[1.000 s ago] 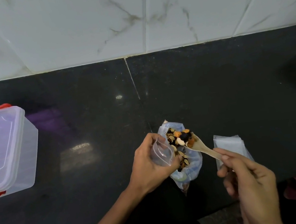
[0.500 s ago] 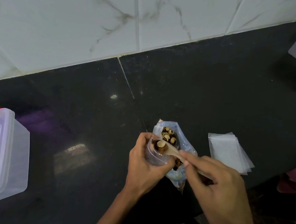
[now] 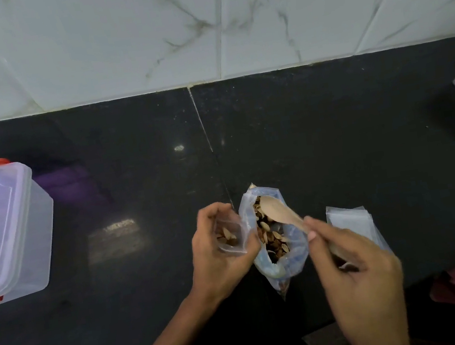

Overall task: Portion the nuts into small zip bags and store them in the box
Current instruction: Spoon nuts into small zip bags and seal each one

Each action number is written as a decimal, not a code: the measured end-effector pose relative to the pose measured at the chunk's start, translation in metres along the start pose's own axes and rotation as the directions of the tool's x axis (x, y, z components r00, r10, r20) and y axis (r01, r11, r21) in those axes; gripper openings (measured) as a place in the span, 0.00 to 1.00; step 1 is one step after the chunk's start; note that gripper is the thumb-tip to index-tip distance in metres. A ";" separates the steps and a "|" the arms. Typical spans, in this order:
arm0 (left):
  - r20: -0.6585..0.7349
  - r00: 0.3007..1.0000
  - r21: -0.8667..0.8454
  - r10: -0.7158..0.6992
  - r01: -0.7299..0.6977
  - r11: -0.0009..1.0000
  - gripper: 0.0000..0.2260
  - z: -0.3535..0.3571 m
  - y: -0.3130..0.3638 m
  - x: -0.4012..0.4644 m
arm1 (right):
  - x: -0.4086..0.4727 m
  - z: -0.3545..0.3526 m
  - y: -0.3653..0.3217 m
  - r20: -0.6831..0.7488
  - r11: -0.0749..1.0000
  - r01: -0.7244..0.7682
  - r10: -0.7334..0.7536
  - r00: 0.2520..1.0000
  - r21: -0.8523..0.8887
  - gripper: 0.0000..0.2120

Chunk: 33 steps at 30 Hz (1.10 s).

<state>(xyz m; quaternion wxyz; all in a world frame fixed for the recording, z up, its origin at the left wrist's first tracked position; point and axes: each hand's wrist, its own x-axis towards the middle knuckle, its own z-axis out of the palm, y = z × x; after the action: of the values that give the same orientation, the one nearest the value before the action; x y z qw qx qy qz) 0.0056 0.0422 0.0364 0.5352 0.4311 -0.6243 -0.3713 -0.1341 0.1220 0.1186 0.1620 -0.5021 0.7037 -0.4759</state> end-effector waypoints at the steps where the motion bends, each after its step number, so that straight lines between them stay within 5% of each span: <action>1: -0.033 0.999 0.024 0.015 -0.014 1.000 0.23 -0.001 -0.003 -0.001 | 0.005 -0.002 0.005 -0.001 0.997 -0.065 0.065 0.998 -0.046 0.10; 5: -0.014 1.000 0.042 -0.008 0.008 0.999 0.25 0.001 -0.011 -0.005 | 0.014 0.000 0.023 0.099 0.948 -0.162 0.195 0.976 -0.275 0.09; 13: 0.052 0.993 0.058 -0.106 0.103 0.993 0.28 0.006 -0.020 -0.015 | 0.011 0.026 0.034 0.142 0.899 -0.148 0.224 0.964 -0.411 0.12; 23: 0.186 0.942 -0.110 -0.278 0.301 0.947 0.23 0.006 -0.022 -0.016 | 0.021 0.024 0.038 0.211 0.911 -0.271 0.344 0.915 -0.310 0.10; 27: 0.217 0.934 -0.110 -0.284 0.312 0.944 0.22 0.005 -0.024 -0.015 | 0.027 0.030 0.050 0.211 0.900 -0.413 0.435 0.875 -0.141 0.09; 33: 0.235 0.935 -0.124 -0.267 0.301 0.946 0.21 0.004 -0.022 -0.013 | 0.030 0.030 0.060 0.296 0.641 -0.743 0.684 0.666 0.191 0.08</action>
<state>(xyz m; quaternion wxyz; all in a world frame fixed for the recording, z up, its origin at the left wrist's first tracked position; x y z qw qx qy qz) 0.0060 0.0467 0.0108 0.4376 0.4305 -0.5782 -0.5375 -0.1596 0.0832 0.0614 0.4787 -0.1959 0.7456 -0.4201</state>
